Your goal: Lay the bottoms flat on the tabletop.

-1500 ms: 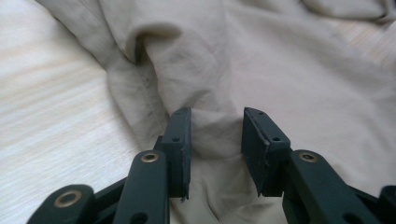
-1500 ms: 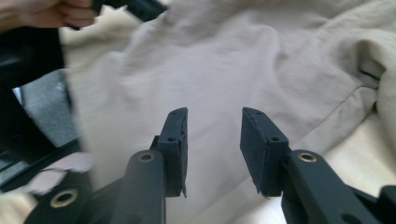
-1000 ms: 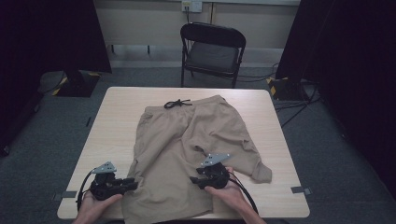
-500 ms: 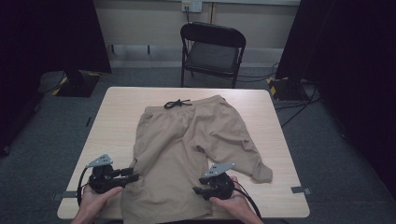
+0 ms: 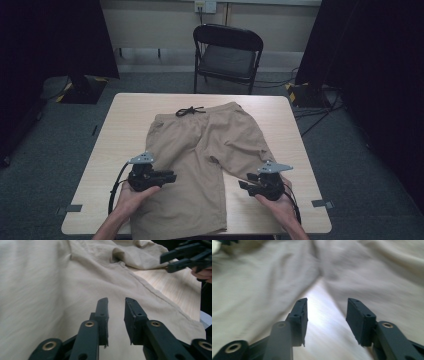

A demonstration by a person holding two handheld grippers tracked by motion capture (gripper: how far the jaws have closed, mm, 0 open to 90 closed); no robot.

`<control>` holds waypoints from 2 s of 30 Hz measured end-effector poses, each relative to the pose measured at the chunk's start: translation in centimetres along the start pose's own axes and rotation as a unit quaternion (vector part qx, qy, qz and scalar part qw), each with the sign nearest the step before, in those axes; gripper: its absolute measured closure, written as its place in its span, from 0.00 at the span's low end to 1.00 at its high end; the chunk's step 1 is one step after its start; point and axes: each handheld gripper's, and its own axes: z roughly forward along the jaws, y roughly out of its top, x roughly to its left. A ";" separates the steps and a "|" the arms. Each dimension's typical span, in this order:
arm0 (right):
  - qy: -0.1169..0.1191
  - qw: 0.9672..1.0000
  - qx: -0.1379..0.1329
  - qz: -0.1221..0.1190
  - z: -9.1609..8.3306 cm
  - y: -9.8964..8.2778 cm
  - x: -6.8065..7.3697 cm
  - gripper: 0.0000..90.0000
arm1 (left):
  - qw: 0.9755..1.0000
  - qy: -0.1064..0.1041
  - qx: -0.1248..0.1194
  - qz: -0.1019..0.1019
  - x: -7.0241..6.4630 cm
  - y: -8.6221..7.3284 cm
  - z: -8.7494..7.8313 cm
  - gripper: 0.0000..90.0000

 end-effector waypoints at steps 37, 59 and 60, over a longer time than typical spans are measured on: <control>-0.018 0.998 -0.056 0.021 -1.3 4.2 -4.6 1.00 | 0.999 -0.008 0.023 0.049 -3.1 2.8 3.1 0.54; -0.107 0.991 -0.013 0.075 3.1 3.8 -9.5 0.64 | 0.998 0.038 0.040 0.016 0.1 1.0 6.7 0.58; -0.103 0.992 -0.021 0.072 2.6 4.0 -9.2 0.65 | 0.998 0.039 0.038 0.010 0.2 1.0 6.6 0.58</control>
